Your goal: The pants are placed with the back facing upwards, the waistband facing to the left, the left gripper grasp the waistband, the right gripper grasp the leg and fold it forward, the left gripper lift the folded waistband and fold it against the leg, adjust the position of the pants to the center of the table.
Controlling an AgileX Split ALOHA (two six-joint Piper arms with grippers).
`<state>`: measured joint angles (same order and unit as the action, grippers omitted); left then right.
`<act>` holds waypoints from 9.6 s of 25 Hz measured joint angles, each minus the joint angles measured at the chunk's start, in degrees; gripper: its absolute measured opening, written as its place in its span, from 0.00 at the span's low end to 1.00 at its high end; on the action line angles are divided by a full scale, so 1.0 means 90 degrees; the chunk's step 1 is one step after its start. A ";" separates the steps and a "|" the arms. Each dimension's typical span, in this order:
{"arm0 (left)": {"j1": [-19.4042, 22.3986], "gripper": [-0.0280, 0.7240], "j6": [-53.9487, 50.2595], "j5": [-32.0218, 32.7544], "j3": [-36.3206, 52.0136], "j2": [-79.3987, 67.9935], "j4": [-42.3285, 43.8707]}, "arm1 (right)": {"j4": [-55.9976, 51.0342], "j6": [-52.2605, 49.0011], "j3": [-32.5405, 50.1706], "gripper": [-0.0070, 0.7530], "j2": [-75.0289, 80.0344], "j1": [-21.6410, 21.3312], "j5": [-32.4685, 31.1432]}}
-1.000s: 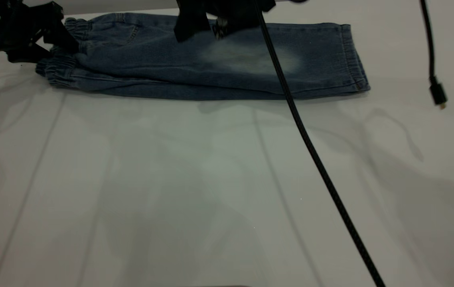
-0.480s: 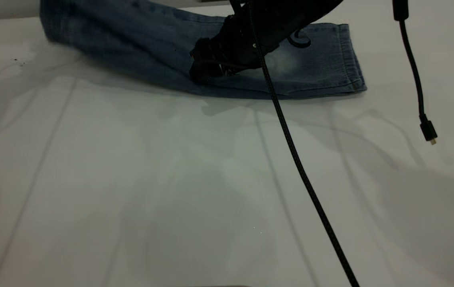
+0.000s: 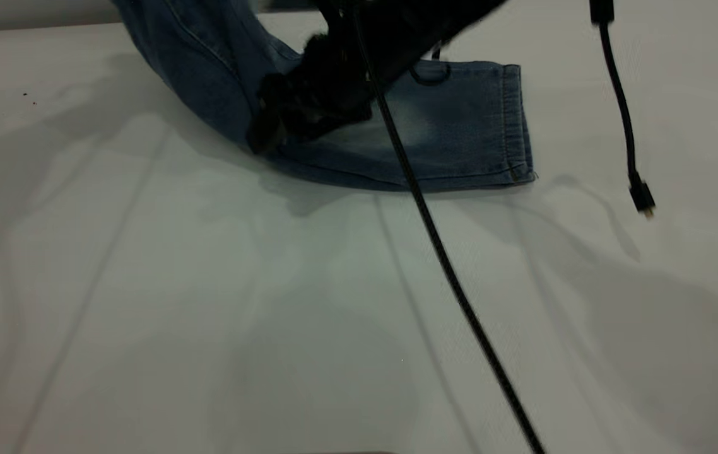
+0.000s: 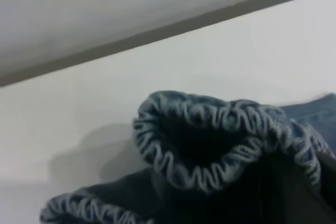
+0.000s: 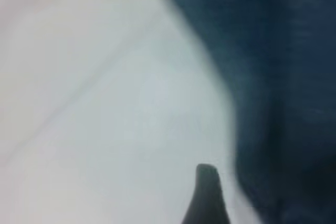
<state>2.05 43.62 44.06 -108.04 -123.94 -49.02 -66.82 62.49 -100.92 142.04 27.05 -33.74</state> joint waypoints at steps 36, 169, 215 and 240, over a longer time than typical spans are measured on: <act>-0.2028 0.11 0.0269 0.0592 -0.0835 0.0031 0.0024 | 0.6167 -0.4474 -0.0667 0.64 -0.1193 -0.1999 -0.1452; -0.3975 0.59 -0.3193 0.2566 -0.3718 -0.3308 0.5764 | 0.4379 -0.4534 -0.0913 0.64 -0.3144 -0.3371 -0.2379; -0.4015 0.59 -0.5172 0.2566 0.5469 1.0197 0.6148 | 0.4456 -0.5491 0.5835 0.64 -1.3299 -0.3371 -0.4021; -0.4015 0.59 -0.4910 0.2403 0.8724 1.2439 0.5250 | 0.5926 -0.5704 0.8182 0.64 -1.5853 -0.3371 -0.3609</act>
<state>-34.08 -0.57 65.68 -29.53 -11.98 -1.76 -13.49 11.15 -27.29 -0.64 -3.28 -66.22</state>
